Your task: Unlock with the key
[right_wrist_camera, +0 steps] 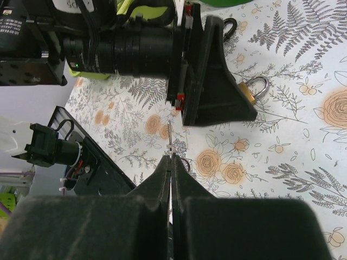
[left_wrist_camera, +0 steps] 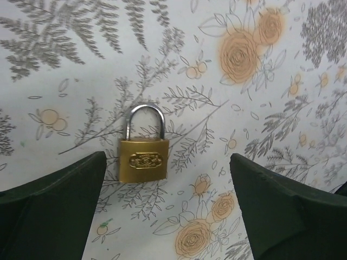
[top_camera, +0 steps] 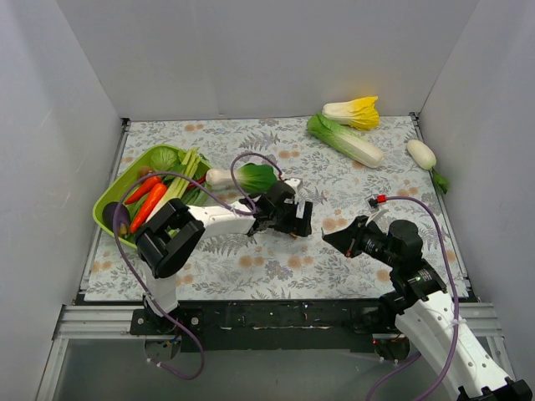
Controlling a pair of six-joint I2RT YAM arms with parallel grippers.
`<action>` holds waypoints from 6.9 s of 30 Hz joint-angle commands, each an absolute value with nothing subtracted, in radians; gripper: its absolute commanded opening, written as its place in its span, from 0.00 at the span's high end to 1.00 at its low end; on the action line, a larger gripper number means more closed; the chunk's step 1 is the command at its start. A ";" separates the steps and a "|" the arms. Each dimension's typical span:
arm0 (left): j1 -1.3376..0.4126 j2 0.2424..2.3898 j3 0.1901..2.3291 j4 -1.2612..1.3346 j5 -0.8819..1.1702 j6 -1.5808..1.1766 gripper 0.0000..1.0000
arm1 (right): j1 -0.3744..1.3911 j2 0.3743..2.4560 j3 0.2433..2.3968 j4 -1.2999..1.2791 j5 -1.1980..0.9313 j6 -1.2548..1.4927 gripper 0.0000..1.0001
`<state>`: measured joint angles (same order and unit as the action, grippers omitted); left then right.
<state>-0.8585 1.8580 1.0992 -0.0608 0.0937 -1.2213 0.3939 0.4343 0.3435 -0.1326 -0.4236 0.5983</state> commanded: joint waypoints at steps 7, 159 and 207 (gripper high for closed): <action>-0.957 1.954 1.232 -0.350 -0.152 -0.989 0.18 | 0.393 0.423 0.327 -0.084 -0.445 0.627 0.99; -1.124 1.554 0.792 0.305 -0.256 -1.914 1.00 | 0.569 0.828 0.321 0.397 -0.049 0.716 0.99; -1.152 1.508 0.672 0.538 -0.233 -1.594 1.00 | 0.486 0.744 0.351 0.301 -0.178 0.727 0.99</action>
<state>-1.1088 1.5593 0.7090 0.5240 -0.3565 -1.6768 0.5323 0.7715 0.2741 0.1692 -0.2543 0.7013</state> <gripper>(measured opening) 0.360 0.020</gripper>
